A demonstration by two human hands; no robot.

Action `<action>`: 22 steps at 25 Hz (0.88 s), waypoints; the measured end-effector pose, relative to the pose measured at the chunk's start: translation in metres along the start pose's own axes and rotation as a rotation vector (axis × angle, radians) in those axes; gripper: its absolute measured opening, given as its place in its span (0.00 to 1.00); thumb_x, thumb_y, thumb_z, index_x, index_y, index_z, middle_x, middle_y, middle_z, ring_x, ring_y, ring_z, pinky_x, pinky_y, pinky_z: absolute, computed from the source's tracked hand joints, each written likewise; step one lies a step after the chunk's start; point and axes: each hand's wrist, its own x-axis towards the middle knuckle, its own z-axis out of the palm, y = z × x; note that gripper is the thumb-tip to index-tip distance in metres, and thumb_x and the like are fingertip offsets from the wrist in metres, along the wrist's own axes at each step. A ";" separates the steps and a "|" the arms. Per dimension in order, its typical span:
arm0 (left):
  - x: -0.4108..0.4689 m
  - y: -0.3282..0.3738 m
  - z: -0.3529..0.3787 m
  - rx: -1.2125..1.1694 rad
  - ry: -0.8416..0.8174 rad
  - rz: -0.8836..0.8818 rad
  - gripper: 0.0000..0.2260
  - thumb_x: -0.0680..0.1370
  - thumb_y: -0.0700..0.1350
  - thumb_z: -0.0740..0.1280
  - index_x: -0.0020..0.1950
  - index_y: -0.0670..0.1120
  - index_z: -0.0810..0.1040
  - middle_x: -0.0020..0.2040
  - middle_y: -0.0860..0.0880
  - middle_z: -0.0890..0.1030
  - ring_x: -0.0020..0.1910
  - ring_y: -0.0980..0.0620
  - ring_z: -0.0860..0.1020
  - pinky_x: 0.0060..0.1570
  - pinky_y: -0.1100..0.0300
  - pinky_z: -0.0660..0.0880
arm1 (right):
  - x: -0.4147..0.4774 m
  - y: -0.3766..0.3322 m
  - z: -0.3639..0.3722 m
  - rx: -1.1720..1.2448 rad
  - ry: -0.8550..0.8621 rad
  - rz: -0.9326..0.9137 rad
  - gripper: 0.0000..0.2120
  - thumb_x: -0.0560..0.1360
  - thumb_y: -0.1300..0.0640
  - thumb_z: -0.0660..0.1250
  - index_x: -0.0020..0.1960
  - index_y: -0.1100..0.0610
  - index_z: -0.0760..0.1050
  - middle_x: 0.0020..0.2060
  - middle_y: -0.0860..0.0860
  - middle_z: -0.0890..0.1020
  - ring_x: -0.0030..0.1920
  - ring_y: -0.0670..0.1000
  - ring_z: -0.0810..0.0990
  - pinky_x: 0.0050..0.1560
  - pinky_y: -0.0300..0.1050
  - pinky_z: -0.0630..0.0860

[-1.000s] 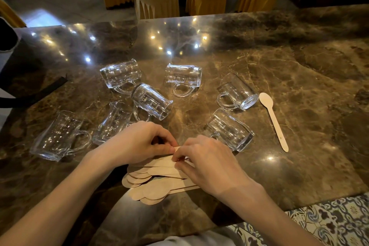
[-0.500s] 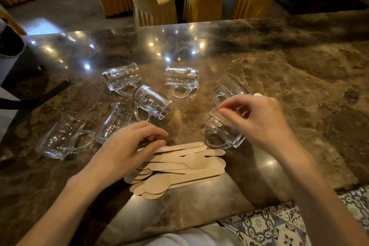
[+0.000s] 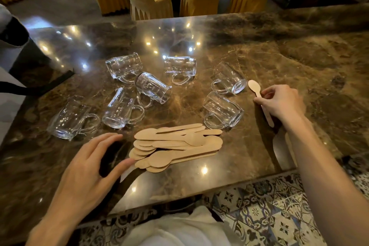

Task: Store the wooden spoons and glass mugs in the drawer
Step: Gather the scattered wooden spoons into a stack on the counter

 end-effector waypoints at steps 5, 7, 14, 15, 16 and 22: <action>-0.011 -0.002 0.011 0.196 -0.125 -0.051 0.45 0.67 0.76 0.50 0.69 0.42 0.70 0.68 0.45 0.71 0.65 0.46 0.69 0.64 0.49 0.65 | 0.003 -0.001 0.000 0.059 -0.022 0.081 0.14 0.68 0.50 0.75 0.53 0.50 0.81 0.54 0.54 0.82 0.59 0.58 0.77 0.55 0.51 0.75; -0.014 -0.002 0.015 0.265 -0.148 -0.034 0.48 0.66 0.76 0.49 0.70 0.40 0.68 0.68 0.43 0.70 0.66 0.43 0.69 0.65 0.48 0.64 | 0.005 -0.002 -0.002 0.112 -0.056 0.124 0.14 0.68 0.52 0.75 0.53 0.51 0.81 0.56 0.55 0.82 0.59 0.57 0.77 0.58 0.53 0.75; -0.017 -0.008 0.023 0.328 -0.127 0.004 0.47 0.67 0.76 0.51 0.73 0.43 0.64 0.72 0.46 0.66 0.71 0.46 0.63 0.70 0.48 0.60 | -0.007 -0.003 -0.002 0.292 -0.057 0.128 0.09 0.68 0.56 0.75 0.48 0.53 0.83 0.50 0.54 0.83 0.49 0.51 0.76 0.50 0.49 0.75; -0.018 -0.009 0.023 0.324 -0.123 0.004 0.46 0.67 0.76 0.50 0.73 0.43 0.63 0.72 0.47 0.65 0.71 0.47 0.62 0.71 0.49 0.59 | -0.010 -0.003 -0.002 0.315 -0.053 0.123 0.09 0.68 0.56 0.75 0.48 0.52 0.83 0.49 0.53 0.83 0.47 0.50 0.76 0.49 0.49 0.76; -0.018 -0.010 0.024 0.320 -0.120 0.006 0.46 0.67 0.76 0.50 0.73 0.44 0.63 0.72 0.47 0.65 0.71 0.47 0.62 0.71 0.49 0.59 | -0.013 -0.004 -0.003 0.329 -0.043 0.118 0.09 0.68 0.57 0.75 0.48 0.52 0.82 0.49 0.52 0.83 0.47 0.49 0.76 0.49 0.48 0.76; -0.020 -0.011 0.025 0.313 -0.112 0.016 0.46 0.68 0.76 0.49 0.73 0.44 0.63 0.73 0.47 0.64 0.72 0.47 0.61 0.71 0.49 0.57 | -0.040 -0.027 -0.018 0.417 0.097 -0.058 0.09 0.68 0.55 0.75 0.47 0.50 0.81 0.40 0.47 0.83 0.46 0.48 0.81 0.52 0.48 0.78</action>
